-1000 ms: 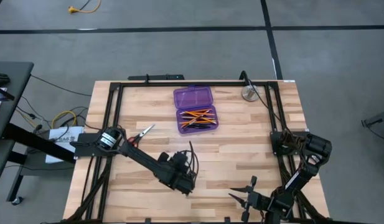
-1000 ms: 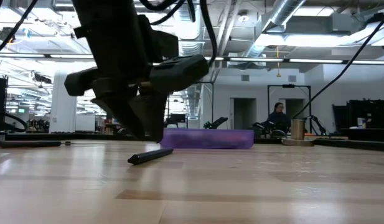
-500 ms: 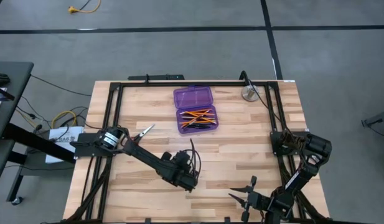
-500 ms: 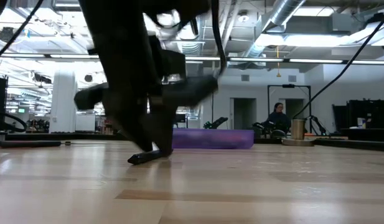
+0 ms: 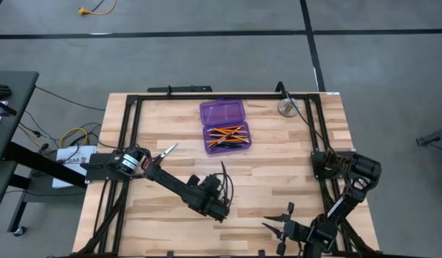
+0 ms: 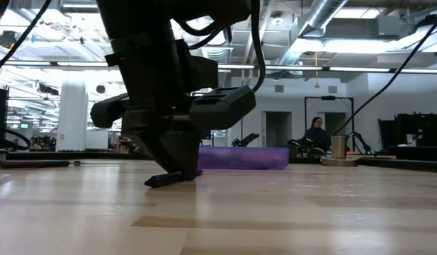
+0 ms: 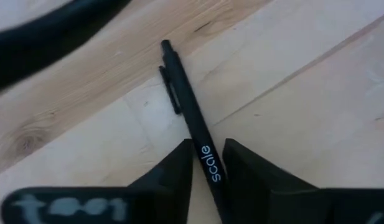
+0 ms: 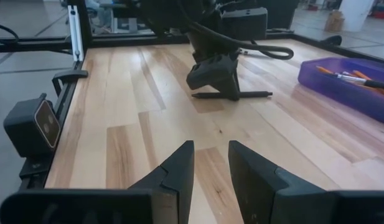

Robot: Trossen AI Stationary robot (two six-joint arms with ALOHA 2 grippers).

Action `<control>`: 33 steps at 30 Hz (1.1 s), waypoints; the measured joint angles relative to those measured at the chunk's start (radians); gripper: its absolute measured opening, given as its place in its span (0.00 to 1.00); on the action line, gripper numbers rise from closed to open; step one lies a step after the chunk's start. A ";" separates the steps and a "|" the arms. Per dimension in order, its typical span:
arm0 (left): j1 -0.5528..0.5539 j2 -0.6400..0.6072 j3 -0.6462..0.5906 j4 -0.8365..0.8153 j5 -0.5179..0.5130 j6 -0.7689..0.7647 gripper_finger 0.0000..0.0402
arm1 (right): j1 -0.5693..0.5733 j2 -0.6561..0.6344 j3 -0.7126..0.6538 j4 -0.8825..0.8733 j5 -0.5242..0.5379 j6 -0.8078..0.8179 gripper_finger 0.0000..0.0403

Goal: Pick & place school supplies into a supply box
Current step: Put the black pen into the the purple supply box

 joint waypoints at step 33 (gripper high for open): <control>0.091 0.025 0.592 -0.546 -0.221 0.579 0.03 | 0.000 0.000 0.000 -0.008 -0.001 -0.010 0.23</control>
